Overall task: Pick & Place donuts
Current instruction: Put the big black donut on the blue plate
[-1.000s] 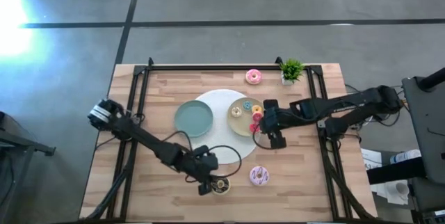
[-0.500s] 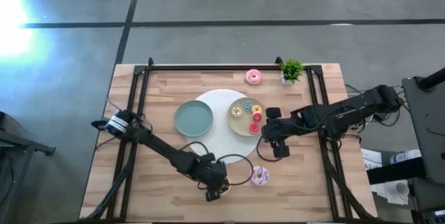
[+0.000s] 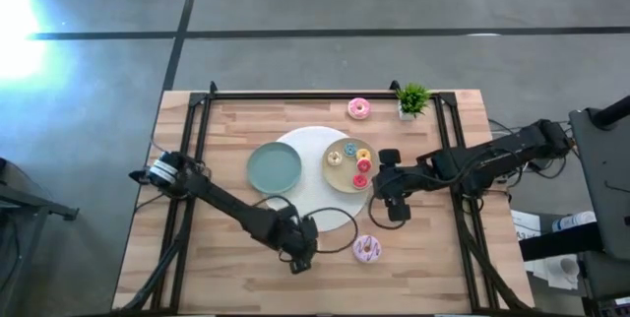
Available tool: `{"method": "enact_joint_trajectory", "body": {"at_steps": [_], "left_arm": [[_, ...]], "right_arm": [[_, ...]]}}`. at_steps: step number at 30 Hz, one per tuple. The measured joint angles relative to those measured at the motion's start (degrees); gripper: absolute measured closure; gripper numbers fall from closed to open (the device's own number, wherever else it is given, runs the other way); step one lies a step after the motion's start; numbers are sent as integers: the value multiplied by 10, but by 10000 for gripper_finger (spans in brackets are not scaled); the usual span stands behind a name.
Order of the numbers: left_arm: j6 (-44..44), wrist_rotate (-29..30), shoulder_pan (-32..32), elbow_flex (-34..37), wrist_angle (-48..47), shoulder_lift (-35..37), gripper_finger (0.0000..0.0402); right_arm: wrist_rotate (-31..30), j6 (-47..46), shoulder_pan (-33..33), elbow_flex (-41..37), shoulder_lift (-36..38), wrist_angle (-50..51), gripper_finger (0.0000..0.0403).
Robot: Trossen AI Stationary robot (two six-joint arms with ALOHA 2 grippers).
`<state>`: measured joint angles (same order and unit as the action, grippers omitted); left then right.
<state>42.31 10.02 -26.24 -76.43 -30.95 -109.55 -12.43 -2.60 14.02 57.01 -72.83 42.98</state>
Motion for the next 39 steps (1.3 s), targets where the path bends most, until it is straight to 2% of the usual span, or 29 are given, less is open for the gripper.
{"method": "enact_joint_trajectory", "body": {"at_steps": [5, 8, 11, 15, 19, 23, 26, 30, 34, 39], "left_arm": [[-9, 54, 25, -30, -183, 80, 400], [-13, 102, 64, -26, -249, 146, 400], [-15, 134, 128, 12, -285, 213, 401], [-59, 125, 240, 113, -257, 278, 401], [-100, 98, 334, 215, -187, 309, 401], [-136, 90, 396, 291, -97, 311, 401], [-171, 74, 419, 326, -35, 307, 401], [-183, 72, 430, 343, -31, 304, 385], [-183, 58, 429, 341, -46, 306, 342], [-178, 49, 425, 301, -87, 308, 287]], "right_arm": [[-57, 8, 0, 0, 36, 1, 199], [-92, 1, -1, 0, 61, -2, 199], [-112, -18, -6, -4, 77, -11, 199], [-116, -60, -22, -21, 75, -40, 199], [-115, -103, -39, -32, 54, -47, 199], [-115, -123, -48, -32, 37, -49, 199], [-109, -146, -54, -31, 32, -49, 199], [-67, -179, -70, -31, 34, -48, 199], [-15, -184, -83, -31, 34, -47, 199], [11, -166, -83, -33, 34, -42, 199]]}}
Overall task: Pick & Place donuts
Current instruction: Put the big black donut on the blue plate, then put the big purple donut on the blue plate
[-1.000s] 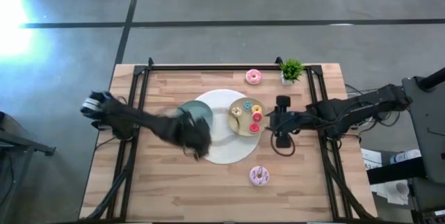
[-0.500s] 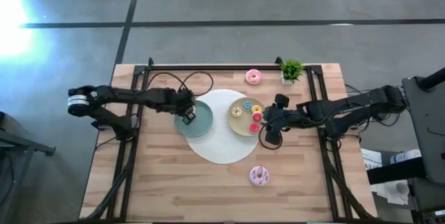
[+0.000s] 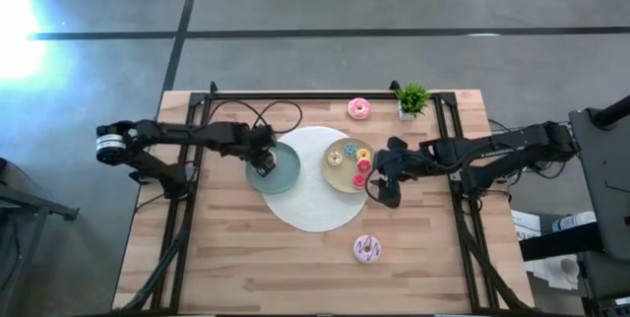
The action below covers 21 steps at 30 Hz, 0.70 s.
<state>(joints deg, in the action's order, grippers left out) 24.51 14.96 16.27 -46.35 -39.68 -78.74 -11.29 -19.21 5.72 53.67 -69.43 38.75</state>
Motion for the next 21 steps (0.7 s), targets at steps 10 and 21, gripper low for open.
{"method": "enact_joint_trajectory", "body": {"at_steps": [10, 21], "left_arm": [[-20, 1, -9, -60, -87, 6, 257], [14, -2, -162, -110, 25, 79, 257]], "right_arm": [[71, 39, 19, -1, 0, 55, 199], [111, 56, 96, -47, -12, 15, 199]]}}
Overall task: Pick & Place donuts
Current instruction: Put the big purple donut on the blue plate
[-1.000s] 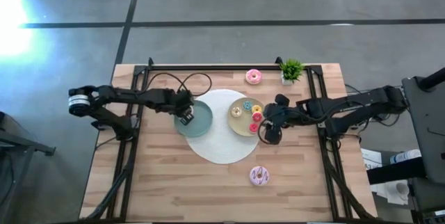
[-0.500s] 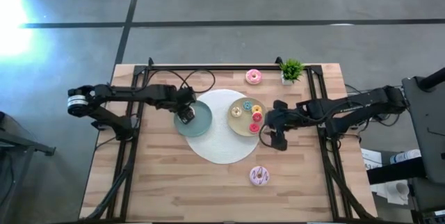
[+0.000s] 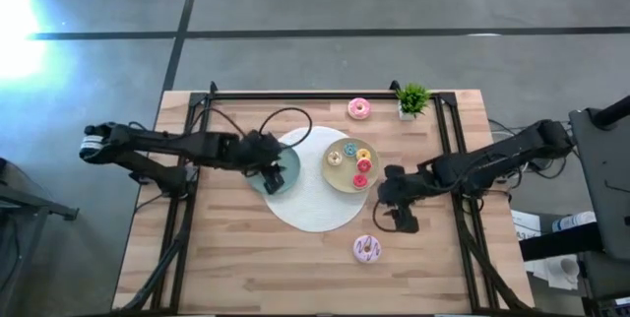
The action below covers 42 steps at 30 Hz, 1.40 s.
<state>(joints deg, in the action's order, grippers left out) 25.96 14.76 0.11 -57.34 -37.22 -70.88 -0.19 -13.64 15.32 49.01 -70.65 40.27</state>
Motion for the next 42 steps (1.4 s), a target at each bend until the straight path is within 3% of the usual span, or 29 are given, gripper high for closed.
{"method": "enact_joint_trajectory", "body": {"at_steps": [6, 14, 24, 42], "left_arm": [[99, 16, -71, 2, 32, -2, 257], [183, 86, -155, 4, 23, -10, 257], [224, 107, -174, 4, 25, -13, 257], [260, 122, -191, 4, 26, -15, 257]], "right_arm": [[63, -17, 14, -25, -76, -90, 199], [62, 2, 53, 6, -172, -124, 199], [47, -39, 92, 44, -261, -157, 199], [32, -122, 93, 76, -261, -150, 199]]}}
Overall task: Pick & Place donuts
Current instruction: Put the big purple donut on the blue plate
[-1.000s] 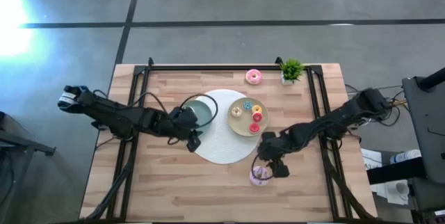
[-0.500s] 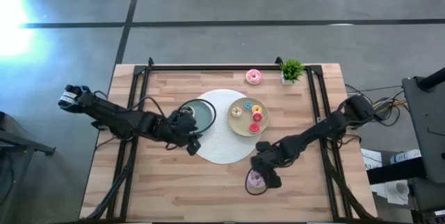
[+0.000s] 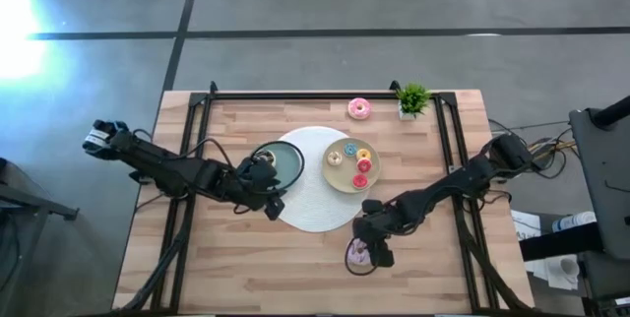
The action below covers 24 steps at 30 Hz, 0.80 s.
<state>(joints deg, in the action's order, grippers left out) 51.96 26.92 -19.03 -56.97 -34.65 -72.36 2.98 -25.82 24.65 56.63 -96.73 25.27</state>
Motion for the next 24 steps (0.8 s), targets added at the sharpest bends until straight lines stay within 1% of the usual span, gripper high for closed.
{"method": "enact_joint_trajectory", "body": {"at_steps": [5, 9, 13, 17, 20, 22, 24], "left_arm": [[2, 13, 0, 0, 1, 0, 257], [3, 15, 0, 0, 1, 0, 257], [5, 15, 0, 0, 1, 0, 257], [6, 15, -1, 0, 1, 0, 257], [6, 16, -9, 0, 1, 0, 257], [7, 25, -22, -5, -1, 0, 257], [13, 49, -42, -17, -10, 0, 257]], "right_arm": [[0, -2, -2, -12, -3, -42, 199], [-1, 3, -2, -17, -24, -58, 199], [-1, 14, -2, -17, -52, -96, 199], [-1, 27, -3, -10, -56, -105, 202], [-2, 56, -10, -8, -53, -102, 222], [0, 84, -23, -7, -51, -104, 248], [13, 108, -43, -7, -50, -106, 279]]}}
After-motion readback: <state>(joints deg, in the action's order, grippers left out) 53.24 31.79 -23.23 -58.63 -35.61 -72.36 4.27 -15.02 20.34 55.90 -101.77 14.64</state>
